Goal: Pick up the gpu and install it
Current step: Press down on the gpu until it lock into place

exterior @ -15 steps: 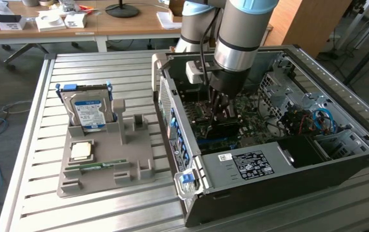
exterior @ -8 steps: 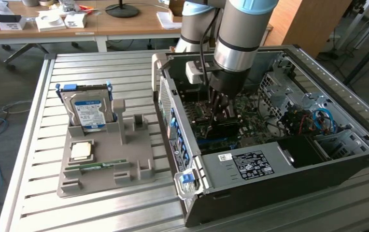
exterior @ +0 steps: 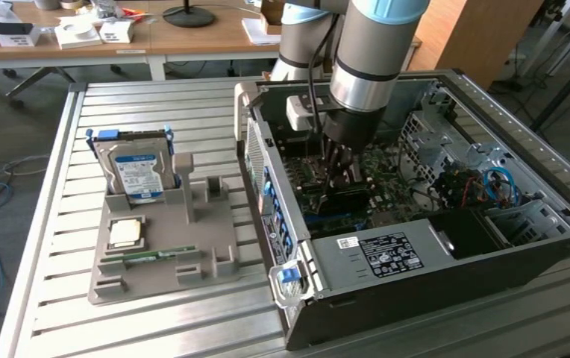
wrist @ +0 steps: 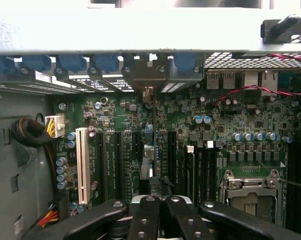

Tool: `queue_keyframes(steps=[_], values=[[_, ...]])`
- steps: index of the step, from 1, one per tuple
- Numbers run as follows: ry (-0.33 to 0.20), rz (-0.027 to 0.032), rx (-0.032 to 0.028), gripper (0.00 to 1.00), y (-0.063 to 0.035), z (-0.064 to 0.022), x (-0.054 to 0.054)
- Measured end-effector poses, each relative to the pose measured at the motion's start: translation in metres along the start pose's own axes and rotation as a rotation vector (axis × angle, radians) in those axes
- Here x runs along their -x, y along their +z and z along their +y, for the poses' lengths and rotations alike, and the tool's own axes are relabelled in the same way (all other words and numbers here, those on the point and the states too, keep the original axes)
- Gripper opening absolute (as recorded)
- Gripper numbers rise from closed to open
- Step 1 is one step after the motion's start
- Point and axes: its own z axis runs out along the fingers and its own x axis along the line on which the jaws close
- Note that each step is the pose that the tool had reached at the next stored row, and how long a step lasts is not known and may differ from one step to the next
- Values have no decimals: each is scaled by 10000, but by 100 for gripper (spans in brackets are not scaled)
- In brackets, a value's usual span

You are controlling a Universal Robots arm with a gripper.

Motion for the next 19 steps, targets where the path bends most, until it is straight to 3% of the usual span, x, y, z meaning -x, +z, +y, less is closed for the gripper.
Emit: queue_keyframes(steps=[15,19], values=[[0,2,-2,11,5,7,-1],[1,1,-2,11,-52,7,0]])
